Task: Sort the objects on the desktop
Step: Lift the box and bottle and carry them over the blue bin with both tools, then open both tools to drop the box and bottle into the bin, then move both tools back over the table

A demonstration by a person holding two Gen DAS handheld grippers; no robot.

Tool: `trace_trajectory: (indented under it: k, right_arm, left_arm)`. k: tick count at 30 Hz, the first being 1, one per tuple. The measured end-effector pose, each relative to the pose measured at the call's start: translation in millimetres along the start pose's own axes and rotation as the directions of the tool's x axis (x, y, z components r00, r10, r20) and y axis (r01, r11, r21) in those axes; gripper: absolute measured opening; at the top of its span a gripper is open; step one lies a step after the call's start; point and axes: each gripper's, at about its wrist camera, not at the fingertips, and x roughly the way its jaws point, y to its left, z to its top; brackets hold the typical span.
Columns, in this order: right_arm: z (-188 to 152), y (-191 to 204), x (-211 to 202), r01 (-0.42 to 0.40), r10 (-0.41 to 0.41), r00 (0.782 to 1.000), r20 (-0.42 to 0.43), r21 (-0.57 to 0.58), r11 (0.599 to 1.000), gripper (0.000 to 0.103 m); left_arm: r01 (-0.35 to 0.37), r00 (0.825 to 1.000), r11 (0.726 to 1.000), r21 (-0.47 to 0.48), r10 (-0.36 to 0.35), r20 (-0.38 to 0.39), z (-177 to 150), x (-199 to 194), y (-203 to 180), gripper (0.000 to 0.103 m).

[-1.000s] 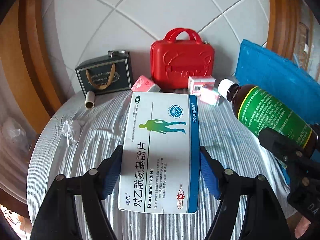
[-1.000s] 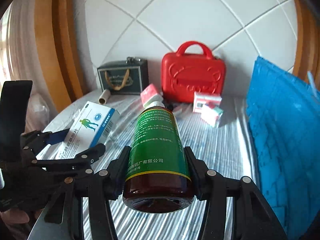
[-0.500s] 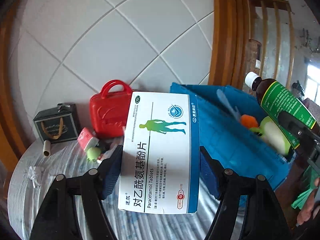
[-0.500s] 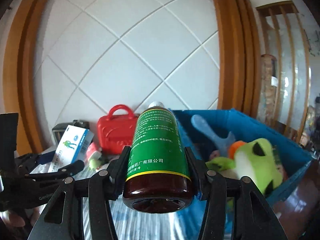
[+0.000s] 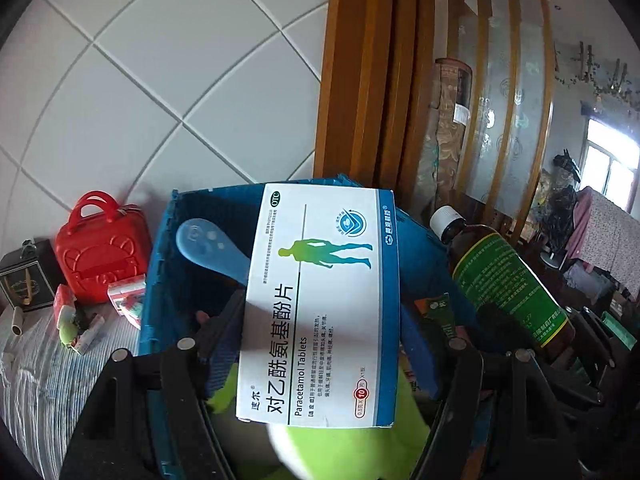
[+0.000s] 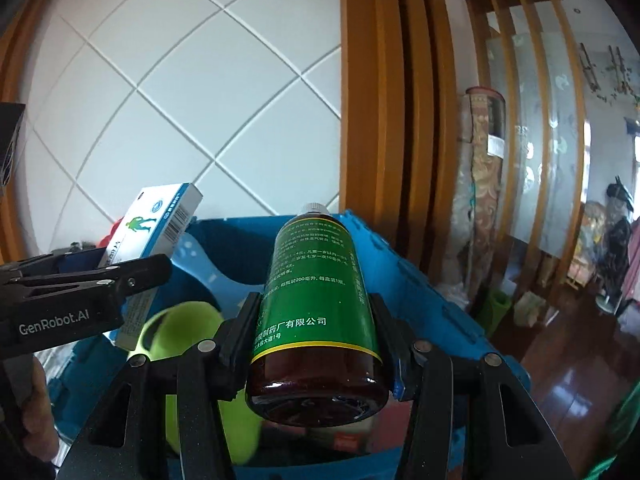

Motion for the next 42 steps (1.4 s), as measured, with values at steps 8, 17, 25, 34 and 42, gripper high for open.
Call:
trace_trajectory:
  k: [8,17,25,34,42]
  right_arm:
    - [-8.2,-45.2,30.3,-0.041,0.042,0.998,-0.056,0.011,0.999,0.051]
    - [-17.7,-66.3,59.8,-0.057,0.058,0.991,-0.123,0.009,0.998,0.052]
    - [-17.8,-69.9,53.2,-0.049,0.047,0.994,-0.095,-0.02,0.999,0.078]
    - [-4.2,-53.1,27.4,-0.059,0.058,0.998,-0.007,-0.026,0.998,0.103]
    - [8.2,10.3,5.0,-0.195,0.199,0.979,0.04,-0.077,0.978,0.103]
  left_arm:
    - [-0.062,0.997,0.997,0.037,0.064,-0.048,7.1,37.0,-40.3,0.072]
    - [-0.102,0.992,0.994,0.038,0.104,-0.069,4.8,48.6,-49.0,0.072]
    - [-0.115,0.992,0.993,0.009,0.115,-0.044,2.9,33.7,-41.6,0.087]
    - [-0.198,0.979,0.98,-0.022,0.199,0.055,-9.0,-24.0,-7.6,0.102]
    - [-0.322,0.929,0.941,-0.106,0.336,0.158,-29.8,-92.9,60.0,0.103]
